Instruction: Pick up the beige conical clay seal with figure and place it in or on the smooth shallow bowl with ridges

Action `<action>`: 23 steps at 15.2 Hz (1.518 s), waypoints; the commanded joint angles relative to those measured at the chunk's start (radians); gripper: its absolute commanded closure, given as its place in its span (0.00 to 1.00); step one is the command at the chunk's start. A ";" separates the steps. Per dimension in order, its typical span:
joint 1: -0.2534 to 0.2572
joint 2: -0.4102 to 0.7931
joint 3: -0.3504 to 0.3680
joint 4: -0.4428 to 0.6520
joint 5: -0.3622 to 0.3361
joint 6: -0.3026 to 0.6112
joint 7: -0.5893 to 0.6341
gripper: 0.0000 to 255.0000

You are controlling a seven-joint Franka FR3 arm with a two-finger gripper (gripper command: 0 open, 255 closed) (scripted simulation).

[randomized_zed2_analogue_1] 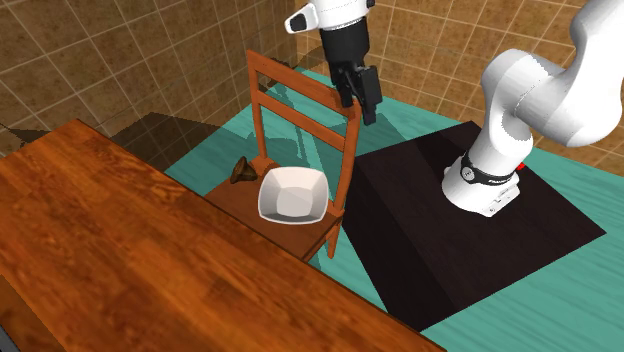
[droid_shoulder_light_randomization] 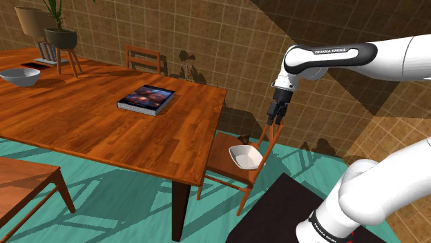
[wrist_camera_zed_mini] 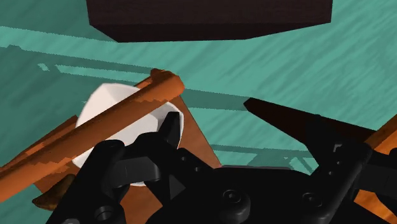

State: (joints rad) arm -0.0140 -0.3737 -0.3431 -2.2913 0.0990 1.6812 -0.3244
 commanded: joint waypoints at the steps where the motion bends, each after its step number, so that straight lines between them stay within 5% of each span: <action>1: -0.009 0.114 -0.014 -0.017 -0.101 0.155 -0.078 0.00; 3: -0.017 0.172 -0.020 -0.009 -0.126 0.205 -0.149 0.00; 4: -0.005 -0.011 0.002 -0.007 0.001 -0.007 -0.089 0.00; 5: -0.005 -0.011 0.003 -0.007 0.001 -0.007 -0.089 0.00; 12: -0.021 0.172 -0.021 -0.006 -0.099 0.178 -0.303 0.00; 13: -0.014 0.031 -0.021 0.039 0.033 -0.079 -0.272 0.00; 14: -0.015 0.032 -0.021 0.039 0.033 -0.079 -0.272 0.00; 23: -0.013 0.256 -0.048 0.035 -0.091 0.187 -0.491 0.00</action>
State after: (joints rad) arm -0.0269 -0.1493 -0.3876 -2.2601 0.0208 1.8342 -0.7903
